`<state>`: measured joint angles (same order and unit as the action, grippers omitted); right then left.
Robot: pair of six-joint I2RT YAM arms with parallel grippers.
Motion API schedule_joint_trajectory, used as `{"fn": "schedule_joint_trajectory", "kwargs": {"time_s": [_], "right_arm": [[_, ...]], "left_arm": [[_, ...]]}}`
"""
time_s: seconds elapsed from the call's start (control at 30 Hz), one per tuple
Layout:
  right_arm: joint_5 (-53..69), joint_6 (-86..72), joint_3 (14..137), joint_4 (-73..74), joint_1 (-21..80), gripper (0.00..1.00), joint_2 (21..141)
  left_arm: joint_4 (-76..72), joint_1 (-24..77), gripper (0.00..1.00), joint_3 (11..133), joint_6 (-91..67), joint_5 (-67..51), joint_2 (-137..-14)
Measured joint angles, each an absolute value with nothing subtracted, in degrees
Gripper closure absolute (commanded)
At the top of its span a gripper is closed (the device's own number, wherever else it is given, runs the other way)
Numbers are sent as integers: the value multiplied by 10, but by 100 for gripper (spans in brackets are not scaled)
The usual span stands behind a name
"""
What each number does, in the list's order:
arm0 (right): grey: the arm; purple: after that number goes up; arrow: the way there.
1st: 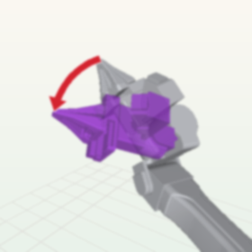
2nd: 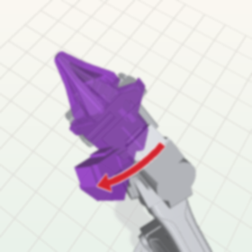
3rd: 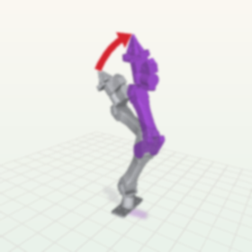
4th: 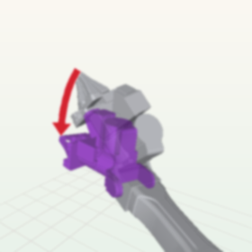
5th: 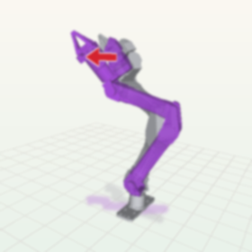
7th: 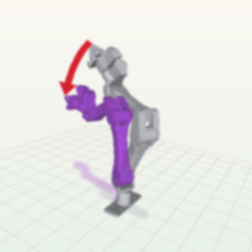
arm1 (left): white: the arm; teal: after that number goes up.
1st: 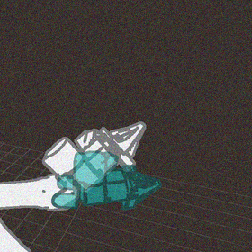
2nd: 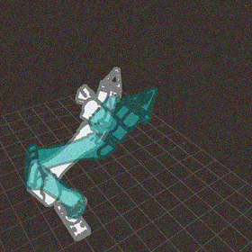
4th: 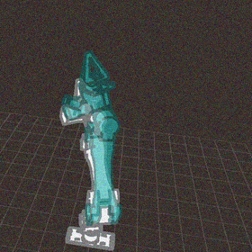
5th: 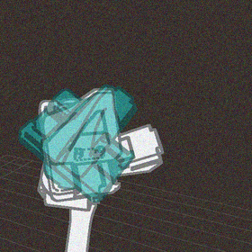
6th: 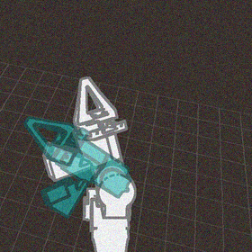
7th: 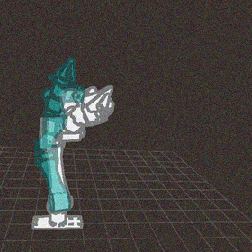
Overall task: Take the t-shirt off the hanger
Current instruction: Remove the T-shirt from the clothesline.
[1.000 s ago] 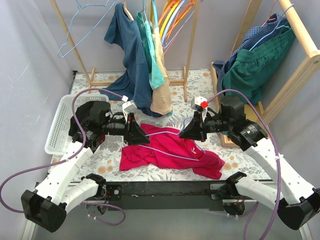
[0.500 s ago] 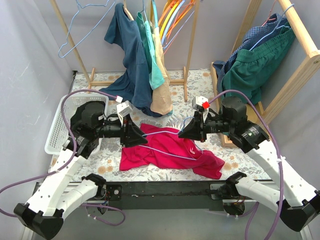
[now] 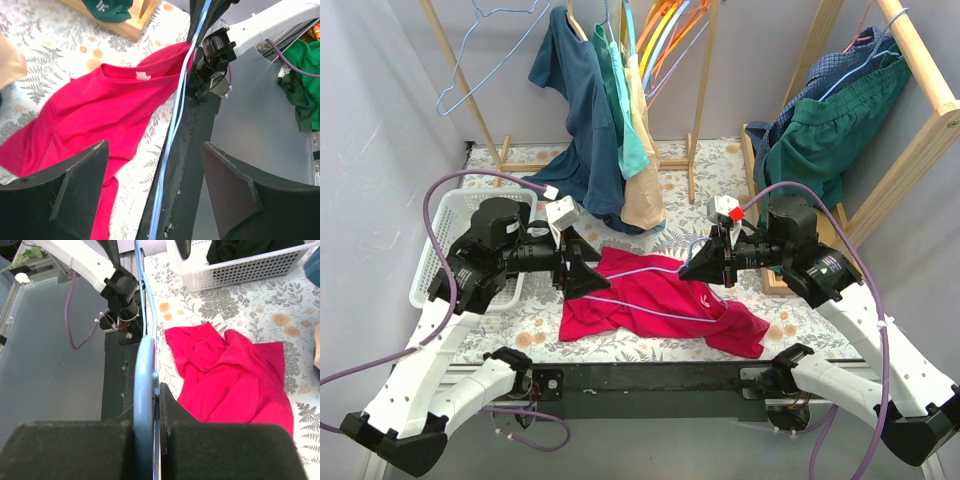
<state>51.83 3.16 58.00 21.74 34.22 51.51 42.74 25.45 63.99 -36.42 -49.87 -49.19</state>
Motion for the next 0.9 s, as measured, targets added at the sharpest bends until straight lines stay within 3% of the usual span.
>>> {"fn": "schedule_joint_trajectory", "kwargs": {"time_s": [0.63, 0.67, 0.73, 0.77, 0.9], "right_arm": [[559, 29, 593, 215, 346, 99, 536], [561, 28, 594, 213, 347, 99, 537], [564, 27, 594, 209, 349, 99, 539], [564, 26, 594, 208, 350, 99, 539], [554, 23, 594, 210, 348, 99, 540]], "left_arm": [[442, 257, 34, 624, -334, -593, -523], [442, 258, 45, 623, -335, -594, -528], [443, 263, 78, 623, -338, -593, -536], [443, 267, 100, 623, -338, -593, -540], [442, 282, 100, 622, -335, -595, -548]]}}
